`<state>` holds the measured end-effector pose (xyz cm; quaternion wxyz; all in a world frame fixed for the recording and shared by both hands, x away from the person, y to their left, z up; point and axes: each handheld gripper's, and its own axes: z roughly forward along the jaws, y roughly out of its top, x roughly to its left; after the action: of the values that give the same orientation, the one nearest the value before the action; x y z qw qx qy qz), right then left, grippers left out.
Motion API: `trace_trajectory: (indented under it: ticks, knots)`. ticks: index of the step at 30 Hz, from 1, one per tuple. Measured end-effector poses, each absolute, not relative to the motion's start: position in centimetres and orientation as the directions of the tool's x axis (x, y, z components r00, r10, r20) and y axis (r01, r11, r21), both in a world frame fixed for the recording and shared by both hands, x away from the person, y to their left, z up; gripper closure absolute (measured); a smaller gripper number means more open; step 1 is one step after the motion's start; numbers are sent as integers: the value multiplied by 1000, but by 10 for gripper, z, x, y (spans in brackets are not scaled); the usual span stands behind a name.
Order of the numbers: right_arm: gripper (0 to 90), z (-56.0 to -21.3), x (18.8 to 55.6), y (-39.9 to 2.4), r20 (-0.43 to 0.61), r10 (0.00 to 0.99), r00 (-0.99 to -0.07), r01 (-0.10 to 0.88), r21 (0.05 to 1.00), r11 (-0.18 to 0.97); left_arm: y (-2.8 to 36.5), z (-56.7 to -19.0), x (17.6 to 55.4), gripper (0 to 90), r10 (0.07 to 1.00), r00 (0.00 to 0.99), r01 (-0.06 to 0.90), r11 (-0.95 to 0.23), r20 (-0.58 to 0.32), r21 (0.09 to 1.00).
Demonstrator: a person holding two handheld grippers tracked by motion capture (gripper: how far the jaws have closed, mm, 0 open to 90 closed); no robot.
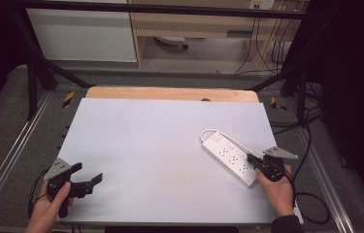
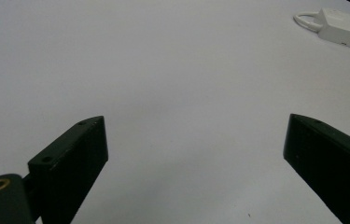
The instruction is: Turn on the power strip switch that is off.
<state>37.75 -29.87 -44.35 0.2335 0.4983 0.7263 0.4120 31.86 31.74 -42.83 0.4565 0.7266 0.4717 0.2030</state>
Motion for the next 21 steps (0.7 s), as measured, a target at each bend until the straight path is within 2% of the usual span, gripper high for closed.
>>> trace_trajectory:
  ticks: [21]
  knots:
    - [900, -445, 377, -299, 85, 917, -390, 530, 835, 148, 317, -429, 319, 65, 871, 474, 504, -146, -132, 851]
